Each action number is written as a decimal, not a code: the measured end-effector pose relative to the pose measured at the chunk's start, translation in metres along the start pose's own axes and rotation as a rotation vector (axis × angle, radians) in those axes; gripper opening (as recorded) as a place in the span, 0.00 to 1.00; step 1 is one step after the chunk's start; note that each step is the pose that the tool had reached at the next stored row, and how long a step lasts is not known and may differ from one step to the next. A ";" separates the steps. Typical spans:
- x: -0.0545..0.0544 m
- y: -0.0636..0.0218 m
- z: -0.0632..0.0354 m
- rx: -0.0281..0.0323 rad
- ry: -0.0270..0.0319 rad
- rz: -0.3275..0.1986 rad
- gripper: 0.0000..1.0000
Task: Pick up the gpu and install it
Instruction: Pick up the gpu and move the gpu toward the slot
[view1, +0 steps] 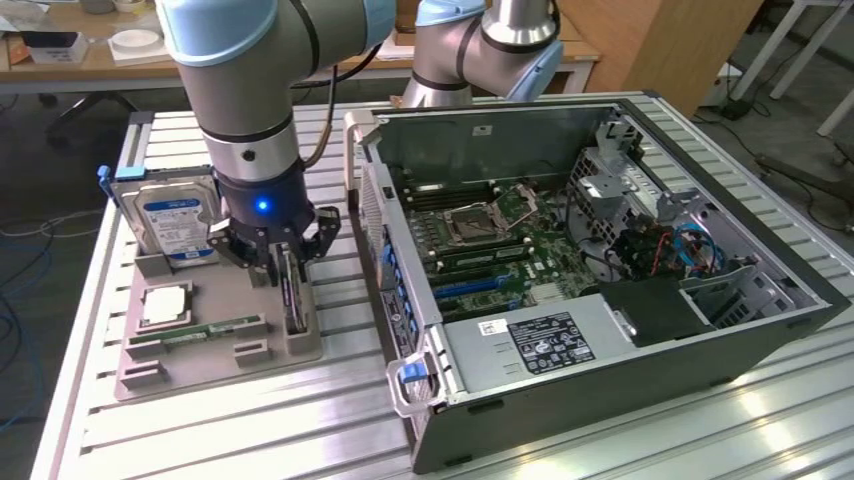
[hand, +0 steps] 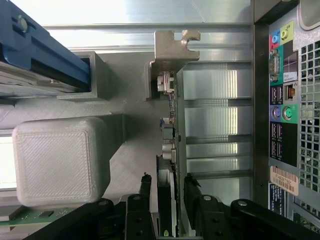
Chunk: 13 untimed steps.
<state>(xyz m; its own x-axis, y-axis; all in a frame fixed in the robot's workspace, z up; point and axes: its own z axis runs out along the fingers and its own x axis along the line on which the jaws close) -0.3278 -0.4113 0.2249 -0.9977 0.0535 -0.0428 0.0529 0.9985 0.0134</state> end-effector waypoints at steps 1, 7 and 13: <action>0.000 0.0000 0.0000 0.0000 0.0000 0.000 0.40; 0.001 0.0000 0.0000 -0.0001 -0.0002 0.000 0.40; 0.001 0.0000 0.0000 -0.0001 -0.0007 0.000 0.40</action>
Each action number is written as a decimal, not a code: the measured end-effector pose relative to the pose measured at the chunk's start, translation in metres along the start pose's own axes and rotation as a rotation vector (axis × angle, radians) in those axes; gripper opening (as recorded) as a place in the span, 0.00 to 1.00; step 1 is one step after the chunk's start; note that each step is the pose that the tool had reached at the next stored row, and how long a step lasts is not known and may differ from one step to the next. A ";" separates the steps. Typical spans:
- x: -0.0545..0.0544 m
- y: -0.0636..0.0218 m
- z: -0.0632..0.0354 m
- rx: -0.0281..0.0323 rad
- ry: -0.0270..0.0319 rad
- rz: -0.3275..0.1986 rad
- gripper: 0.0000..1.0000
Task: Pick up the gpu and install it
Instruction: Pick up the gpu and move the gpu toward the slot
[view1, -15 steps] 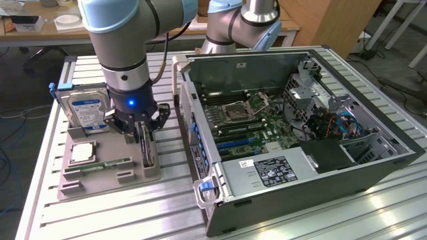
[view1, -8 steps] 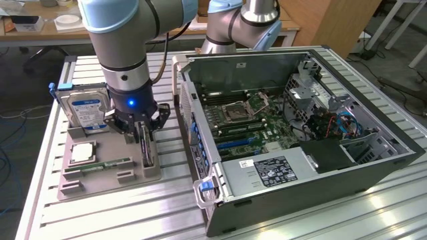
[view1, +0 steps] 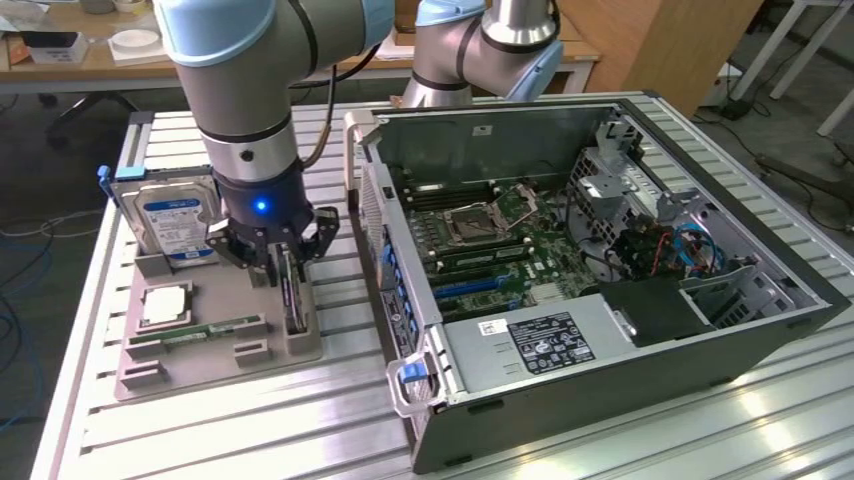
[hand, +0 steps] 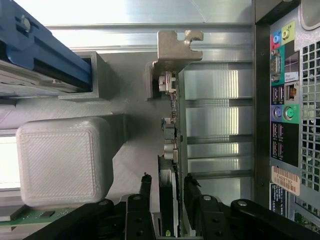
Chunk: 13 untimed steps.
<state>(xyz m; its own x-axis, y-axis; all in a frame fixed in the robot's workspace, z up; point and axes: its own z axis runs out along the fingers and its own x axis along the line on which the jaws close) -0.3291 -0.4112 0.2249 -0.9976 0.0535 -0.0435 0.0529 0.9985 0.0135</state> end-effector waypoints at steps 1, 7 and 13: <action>0.000 0.0000 0.0000 0.0000 0.0001 0.000 0.38; 0.000 0.0000 -0.0001 0.0001 0.0002 0.000 0.31; 0.000 0.0000 0.0001 0.0001 0.0001 0.000 0.31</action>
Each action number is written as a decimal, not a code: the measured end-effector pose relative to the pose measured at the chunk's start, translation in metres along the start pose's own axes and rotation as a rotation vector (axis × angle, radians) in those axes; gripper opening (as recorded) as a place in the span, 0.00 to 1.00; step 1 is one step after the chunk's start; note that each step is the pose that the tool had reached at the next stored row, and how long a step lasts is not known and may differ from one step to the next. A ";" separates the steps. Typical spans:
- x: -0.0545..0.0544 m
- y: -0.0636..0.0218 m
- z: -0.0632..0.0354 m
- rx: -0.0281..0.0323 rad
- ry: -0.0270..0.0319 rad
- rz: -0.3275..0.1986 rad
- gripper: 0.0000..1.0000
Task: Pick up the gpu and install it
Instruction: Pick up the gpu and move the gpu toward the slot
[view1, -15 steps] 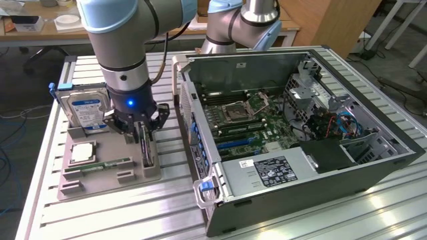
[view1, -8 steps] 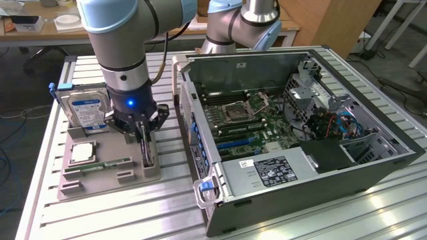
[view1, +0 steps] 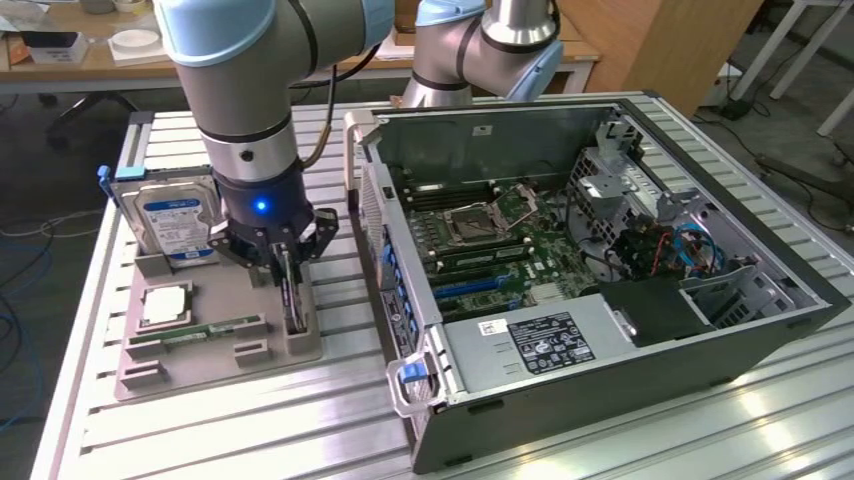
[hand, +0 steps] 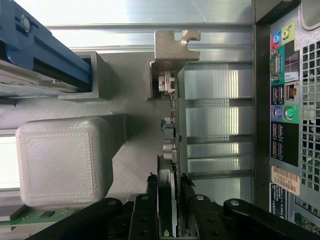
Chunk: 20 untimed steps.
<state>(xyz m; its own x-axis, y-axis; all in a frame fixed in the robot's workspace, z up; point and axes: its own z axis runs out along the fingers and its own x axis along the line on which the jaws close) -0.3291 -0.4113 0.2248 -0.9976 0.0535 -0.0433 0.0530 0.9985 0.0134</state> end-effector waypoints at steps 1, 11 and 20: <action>0.000 0.0000 0.0000 0.0001 -0.0001 0.000 0.30; 0.000 0.0000 0.0000 0.0000 0.0000 0.000 0.26; 0.000 0.0000 0.0001 0.0000 0.0000 0.000 0.26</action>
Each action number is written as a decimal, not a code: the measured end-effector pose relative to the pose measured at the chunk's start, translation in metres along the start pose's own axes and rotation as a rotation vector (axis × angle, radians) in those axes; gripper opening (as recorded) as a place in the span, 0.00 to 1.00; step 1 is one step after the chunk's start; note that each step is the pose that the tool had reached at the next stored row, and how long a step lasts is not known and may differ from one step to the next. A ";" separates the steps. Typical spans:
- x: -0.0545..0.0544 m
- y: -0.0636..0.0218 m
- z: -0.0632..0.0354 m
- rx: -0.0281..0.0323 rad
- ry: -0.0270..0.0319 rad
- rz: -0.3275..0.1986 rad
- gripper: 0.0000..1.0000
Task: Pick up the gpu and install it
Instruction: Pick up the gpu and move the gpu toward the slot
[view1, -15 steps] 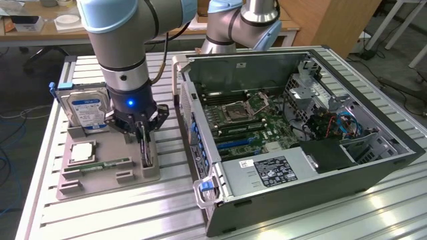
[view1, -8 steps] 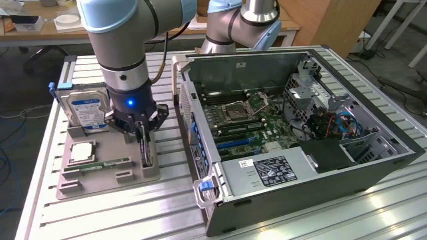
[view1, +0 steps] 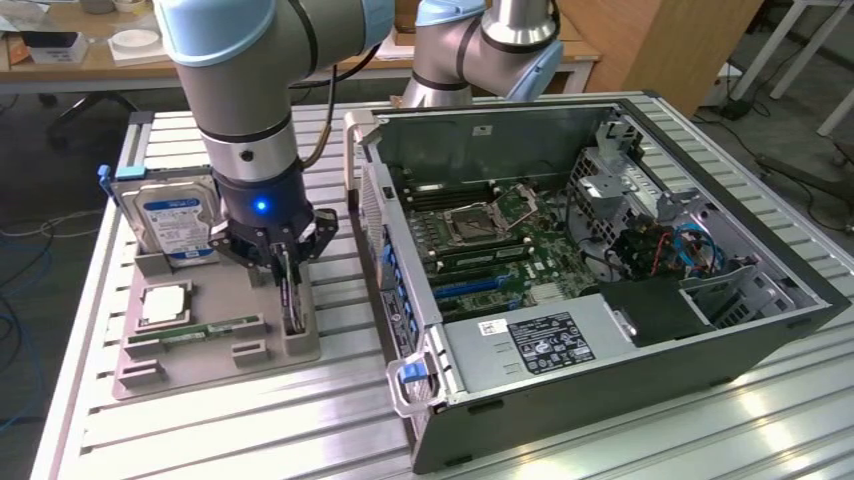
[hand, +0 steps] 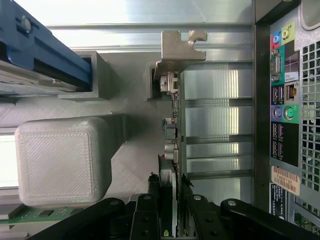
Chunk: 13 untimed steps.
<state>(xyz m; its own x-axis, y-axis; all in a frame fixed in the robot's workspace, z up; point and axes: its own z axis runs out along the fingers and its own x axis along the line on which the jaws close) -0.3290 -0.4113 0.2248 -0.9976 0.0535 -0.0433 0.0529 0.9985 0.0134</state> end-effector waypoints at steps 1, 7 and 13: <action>0.000 0.0000 -0.0003 -0.0002 -0.0003 0.000 0.26; -0.001 0.0003 -0.0244 -0.0001 -0.0001 0.000 0.26; -0.002 0.0005 -0.0414 -0.0001 -0.0001 0.000 0.26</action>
<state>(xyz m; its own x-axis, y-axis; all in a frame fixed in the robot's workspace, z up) -0.3291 -0.4113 0.2662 -0.9976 0.0535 -0.0434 0.0530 0.9985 0.0136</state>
